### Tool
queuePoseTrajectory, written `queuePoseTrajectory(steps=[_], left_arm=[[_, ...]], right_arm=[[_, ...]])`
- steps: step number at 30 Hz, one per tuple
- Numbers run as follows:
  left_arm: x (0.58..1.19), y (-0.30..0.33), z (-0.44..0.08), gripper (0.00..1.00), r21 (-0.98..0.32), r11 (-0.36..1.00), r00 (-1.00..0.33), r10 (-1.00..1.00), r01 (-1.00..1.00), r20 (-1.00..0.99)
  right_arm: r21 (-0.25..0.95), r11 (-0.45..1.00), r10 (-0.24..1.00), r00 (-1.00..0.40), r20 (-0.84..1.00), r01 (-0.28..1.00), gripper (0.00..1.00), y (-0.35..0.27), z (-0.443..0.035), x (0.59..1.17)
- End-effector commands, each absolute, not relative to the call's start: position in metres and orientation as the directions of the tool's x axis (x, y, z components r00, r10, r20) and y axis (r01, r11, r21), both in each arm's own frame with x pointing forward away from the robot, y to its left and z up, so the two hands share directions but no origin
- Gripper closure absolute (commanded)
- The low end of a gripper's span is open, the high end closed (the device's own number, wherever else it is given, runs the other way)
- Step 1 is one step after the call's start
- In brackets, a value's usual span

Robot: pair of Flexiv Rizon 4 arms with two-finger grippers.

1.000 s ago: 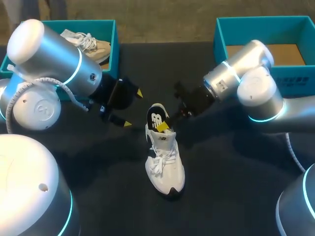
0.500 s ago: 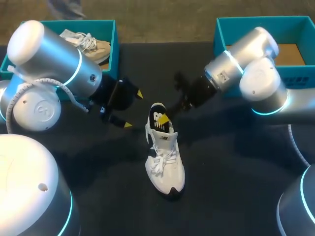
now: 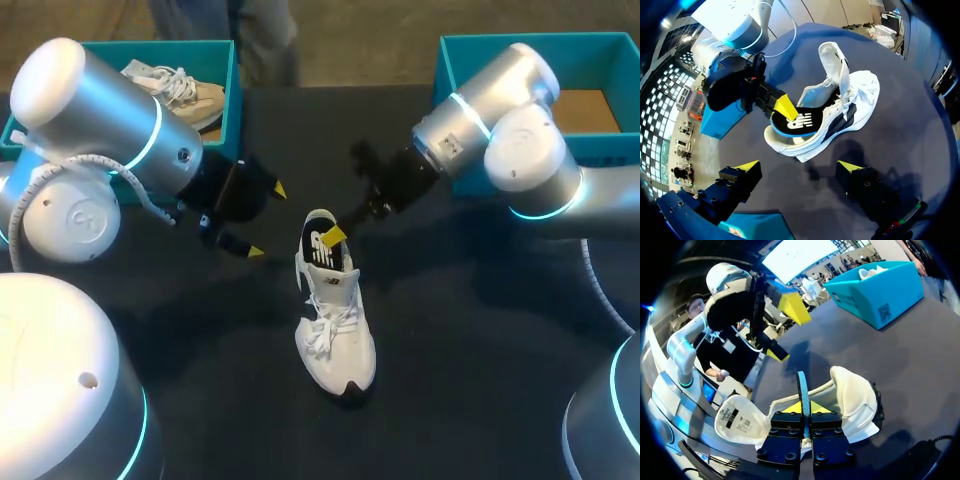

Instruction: Take the shoe out of the shoebox, open the shoe tongue, remove and reinsert the insole, then place the shoe into the shoebox

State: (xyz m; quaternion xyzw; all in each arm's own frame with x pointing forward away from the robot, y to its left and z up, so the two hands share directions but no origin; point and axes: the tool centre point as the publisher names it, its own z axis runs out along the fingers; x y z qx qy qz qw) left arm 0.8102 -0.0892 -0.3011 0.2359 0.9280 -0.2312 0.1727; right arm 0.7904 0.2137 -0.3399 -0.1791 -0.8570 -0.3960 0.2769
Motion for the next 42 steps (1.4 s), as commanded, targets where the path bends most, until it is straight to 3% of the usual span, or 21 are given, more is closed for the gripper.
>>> queuePoseTrajectory(steps=[1,11,12,14,19,29,38,42], left_arm=[[0.814,-0.090,-0.299,0.00,-0.335,0.786,-0.828,0.364,0.519,-0.427],[0.819,-0.108,-0.312,0.00,-0.301,0.789,-0.814,0.389,0.537,-0.432],[0.819,-0.109,-0.313,0.00,-0.299,0.789,-0.813,0.389,0.537,-0.433],[0.821,-0.111,-0.318,0.00,-0.298,0.789,-0.814,0.391,0.537,-0.430],[0.821,-0.112,-0.326,0.00,-0.298,0.793,-0.821,0.396,0.532,-0.412],[0.821,-0.113,-0.346,0.00,-0.349,0.808,-0.872,0.377,0.474,-0.311],[0.821,-0.119,-0.353,0.00,-0.396,0.811,-0.903,0.379,0.430,-0.203],[0.821,-0.121,-0.360,0.00,-0.412,0.810,-0.909,0.381,0.417,-0.171]], right_arm=[[0.574,0.622,0.084,-0.774,0.628,0.533,1.00,0.218,-0.349,0.789],[0.558,0.622,0.082,-0.755,0.651,0.549,1.00,0.222,-0.354,0.779],[0.561,0.618,0.085,-0.756,0.649,0.551,0.96,0.221,-0.354,0.779],[0.565,0.616,0.089,-0.762,0.642,0.548,0.73,0.221,-0.350,0.780],[0.575,0.622,0.095,-0.781,0.618,0.531,0.65,0.220,-0.340,0.785],[0.581,0.634,0.096,-0.798,0.595,0.510,0.68,0.219,-0.328,0.794],[0.572,0.634,0.092,-0.785,0.613,0.521,1.00,0.221,-0.336,0.790],[0.567,0.631,0.093,-0.778,0.622,0.529,1.00,0.222,-0.339,0.788]])
